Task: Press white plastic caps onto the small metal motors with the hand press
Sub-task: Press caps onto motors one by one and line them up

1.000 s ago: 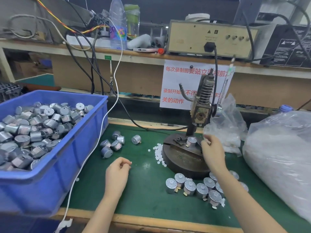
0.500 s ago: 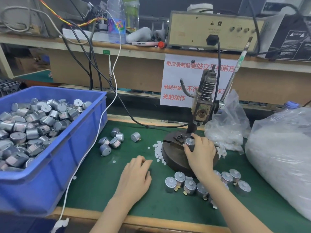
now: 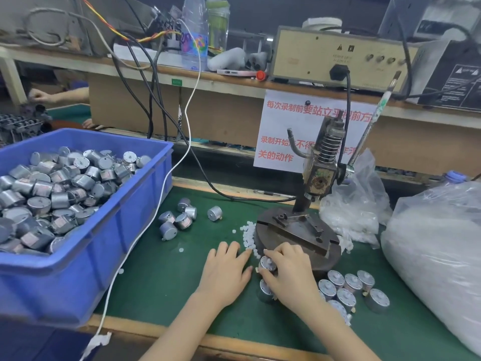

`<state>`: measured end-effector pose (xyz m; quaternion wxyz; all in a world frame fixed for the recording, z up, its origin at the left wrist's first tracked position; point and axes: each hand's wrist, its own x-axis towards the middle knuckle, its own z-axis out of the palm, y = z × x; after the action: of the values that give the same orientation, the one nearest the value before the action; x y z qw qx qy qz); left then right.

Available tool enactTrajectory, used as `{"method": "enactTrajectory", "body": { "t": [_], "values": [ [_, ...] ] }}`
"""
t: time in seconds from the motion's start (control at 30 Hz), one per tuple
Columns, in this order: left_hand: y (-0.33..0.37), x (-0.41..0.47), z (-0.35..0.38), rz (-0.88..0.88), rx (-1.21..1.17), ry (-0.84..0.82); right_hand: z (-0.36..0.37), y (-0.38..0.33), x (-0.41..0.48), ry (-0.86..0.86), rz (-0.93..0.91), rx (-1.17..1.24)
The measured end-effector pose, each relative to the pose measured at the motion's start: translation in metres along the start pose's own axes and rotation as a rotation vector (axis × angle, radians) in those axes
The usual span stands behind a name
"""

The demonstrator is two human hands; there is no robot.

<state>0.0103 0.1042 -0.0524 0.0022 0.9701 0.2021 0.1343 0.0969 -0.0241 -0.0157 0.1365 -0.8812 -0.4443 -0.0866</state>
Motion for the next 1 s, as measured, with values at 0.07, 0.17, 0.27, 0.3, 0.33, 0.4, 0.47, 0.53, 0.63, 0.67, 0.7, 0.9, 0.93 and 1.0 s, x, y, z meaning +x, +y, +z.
{"method": "enactTrajectory", "body": {
  "t": [0.07, 0.17, 0.27, 0.3, 0.33, 0.4, 0.47, 0.53, 0.63, 0.67, 0.7, 0.9, 0.93, 1.0],
  "values": [
    [0.0, 0.0, 0.002, -0.027, -0.02, 0.018, -0.001, -0.001, 0.002, -0.037, -0.021, -0.029],
    [0.0, 0.002, 0.004, -0.03, -0.04, 0.022, -0.003, -0.002, 0.003, -0.042, -0.012, 0.023],
    [0.002, 0.005, 0.0, -0.022, -0.072, 0.043, -0.005, -0.005, 0.004, -0.029, 0.014, 0.118],
    [0.002, 0.005, -0.003, -0.015, -0.076, 0.065, -0.005, -0.007, 0.005, -0.033, 0.012, 0.129],
    [0.002, 0.004, -0.007, -0.019, -0.091, 0.097, -0.005, -0.008, 0.006, -0.037, 0.008, 0.137],
    [0.001, 0.003, -0.01, -0.012, -0.132, 0.134, -0.004, -0.012, 0.009, -0.028, -0.001, 0.155],
    [-0.006, 0.003, -0.006, 0.016, -0.198, 0.067, -0.002, -0.017, 0.011, 0.009, -0.01, 0.198],
    [-0.017, 0.002, -0.005, 0.03, -0.25, 0.07, -0.001, -0.021, 0.015, 0.04, -0.016, 0.236],
    [-0.035, -0.006, -0.007, 0.003, -0.407, 0.092, -0.001, -0.036, 0.035, 0.04, -0.083, 0.209],
    [-0.04, -0.009, -0.008, -0.014, -0.451, 0.097, 0.0, -0.043, 0.047, 0.014, -0.127, 0.174],
    [-0.045, -0.011, -0.01, -0.03, -0.481, 0.103, 0.001, -0.052, 0.061, -0.02, -0.162, 0.144],
    [-0.062, -0.027, -0.019, -0.098, -0.53, 0.132, 0.012, -0.093, 0.136, -0.231, -0.223, -0.092],
    [-0.063, -0.03, -0.018, -0.113, -0.557, 0.141, 0.016, -0.095, 0.14, -0.277, -0.224, -0.146],
    [-0.063, -0.034, -0.016, -0.129, -0.611, 0.171, 0.025, -0.097, 0.143, -0.341, -0.199, -0.184]
  ]
}}
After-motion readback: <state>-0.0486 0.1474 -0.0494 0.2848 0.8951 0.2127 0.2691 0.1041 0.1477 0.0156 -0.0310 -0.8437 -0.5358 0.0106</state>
